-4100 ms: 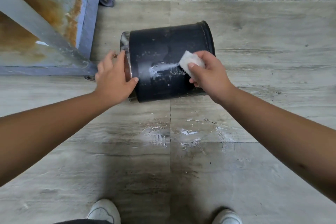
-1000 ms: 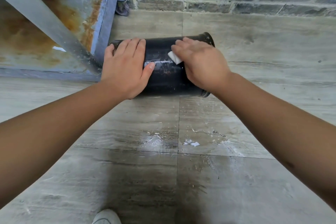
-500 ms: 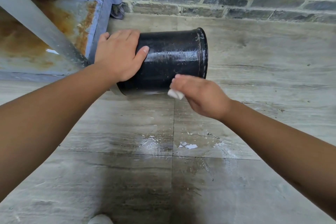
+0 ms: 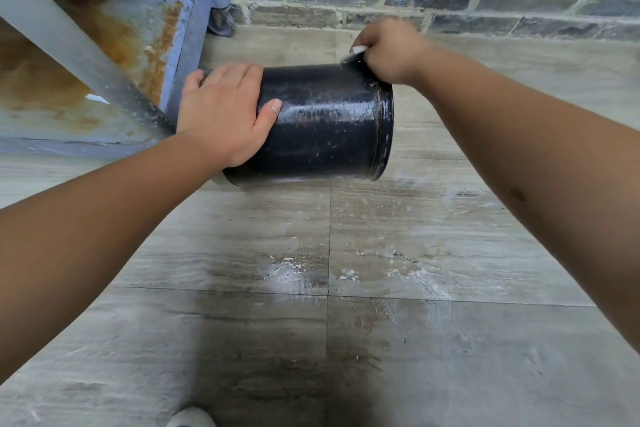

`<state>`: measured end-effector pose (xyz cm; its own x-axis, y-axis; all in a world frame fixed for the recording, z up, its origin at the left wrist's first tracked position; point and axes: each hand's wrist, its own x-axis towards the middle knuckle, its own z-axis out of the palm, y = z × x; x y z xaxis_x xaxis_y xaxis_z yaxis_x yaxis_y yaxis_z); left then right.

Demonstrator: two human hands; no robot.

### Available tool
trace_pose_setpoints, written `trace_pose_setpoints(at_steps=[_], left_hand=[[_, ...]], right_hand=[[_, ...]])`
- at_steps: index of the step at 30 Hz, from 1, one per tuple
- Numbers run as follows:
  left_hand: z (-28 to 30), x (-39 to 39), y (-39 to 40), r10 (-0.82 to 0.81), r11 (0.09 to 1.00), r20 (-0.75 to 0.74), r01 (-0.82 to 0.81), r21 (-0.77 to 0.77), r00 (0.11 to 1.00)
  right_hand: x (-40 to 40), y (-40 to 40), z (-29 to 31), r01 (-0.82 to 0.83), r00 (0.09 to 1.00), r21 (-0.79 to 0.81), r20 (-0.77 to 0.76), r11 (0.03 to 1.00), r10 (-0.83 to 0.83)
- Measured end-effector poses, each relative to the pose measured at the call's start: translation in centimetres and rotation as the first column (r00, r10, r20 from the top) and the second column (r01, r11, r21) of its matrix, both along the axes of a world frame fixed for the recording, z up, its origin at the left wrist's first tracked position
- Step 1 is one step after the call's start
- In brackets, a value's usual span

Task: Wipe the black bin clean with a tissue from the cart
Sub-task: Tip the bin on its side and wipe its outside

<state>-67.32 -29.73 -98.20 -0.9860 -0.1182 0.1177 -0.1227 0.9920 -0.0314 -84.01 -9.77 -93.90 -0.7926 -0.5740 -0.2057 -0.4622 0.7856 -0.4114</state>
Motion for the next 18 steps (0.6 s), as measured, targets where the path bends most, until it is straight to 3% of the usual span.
trace_pose_setpoints(at_steps=[3, 6, 10, 14, 18], left_hand=[[0.2, -0.7, -0.4, 0.005, 1.0, 0.019, -0.005, -0.004, 1.0], [0.4, -1.8, -0.9, 0.0, 1.0, 0.045, 0.0, -0.003, 0.999], [0.5, -2.7, -1.3, -0.012, 1.0, 0.036, 0.012, 0.008, 0.999], [0.5, -3.2, -1.6, -0.021, 1.0, 0.005, 0.021, -0.007, 1.0], [0.5, -3.8, -2.0, -0.023, 1.0, -0.003, 0.023, -0.006, 1.0]], right_hand=[[0.2, 1.3, 0.5, -0.009, 1.0, -0.057, 0.016, 0.998, 0.01], [2.5, 3.1, 0.4, -0.074, 0.988, -0.1, -0.144, 0.992, 0.06], [6.3, 5.9, -2.1, -0.277, 0.898, -0.078, -0.375, 0.958, 0.229], [8.9, 8.7, -6.2, -0.37, 0.83, -0.073, -0.473, 0.926, 0.294], [9.6, 11.2, -9.8, -0.514, 0.708, 0.05, -0.538, 0.856, 0.457]])
